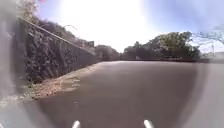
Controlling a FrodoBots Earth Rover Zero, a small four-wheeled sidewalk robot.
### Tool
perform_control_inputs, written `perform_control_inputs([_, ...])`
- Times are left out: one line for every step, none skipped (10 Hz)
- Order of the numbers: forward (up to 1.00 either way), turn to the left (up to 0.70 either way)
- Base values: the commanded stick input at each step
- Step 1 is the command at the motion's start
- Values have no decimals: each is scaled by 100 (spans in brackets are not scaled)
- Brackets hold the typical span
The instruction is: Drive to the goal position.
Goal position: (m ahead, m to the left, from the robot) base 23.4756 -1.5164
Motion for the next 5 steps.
perform_control_inputs([100,0])
perform_control_inputs([100,-39])
perform_control_inputs([100,-36])
perform_control_inputs([100,-33])
perform_control_inputs([100,-10])
